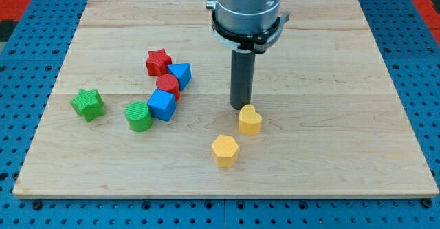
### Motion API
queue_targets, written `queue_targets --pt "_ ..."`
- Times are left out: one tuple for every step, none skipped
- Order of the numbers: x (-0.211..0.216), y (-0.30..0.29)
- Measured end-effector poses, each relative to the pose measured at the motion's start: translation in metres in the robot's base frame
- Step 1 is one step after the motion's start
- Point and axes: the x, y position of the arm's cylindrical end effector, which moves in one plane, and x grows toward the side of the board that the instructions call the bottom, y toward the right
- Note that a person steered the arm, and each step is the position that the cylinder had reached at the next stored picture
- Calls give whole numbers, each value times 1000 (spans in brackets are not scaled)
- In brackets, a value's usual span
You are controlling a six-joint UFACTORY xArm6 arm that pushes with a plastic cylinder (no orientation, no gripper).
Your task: Move the yellow heart to the top of yellow hexagon
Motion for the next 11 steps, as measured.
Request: queue_targets --pt "-7 8" --pt "-13 40" --pt "-2 42" --pt "14 35" --pt "39 35" --pt "44 33" --pt "42 27" --pt "42 21" --pt "42 10" --pt "43 2" --pt "47 2"
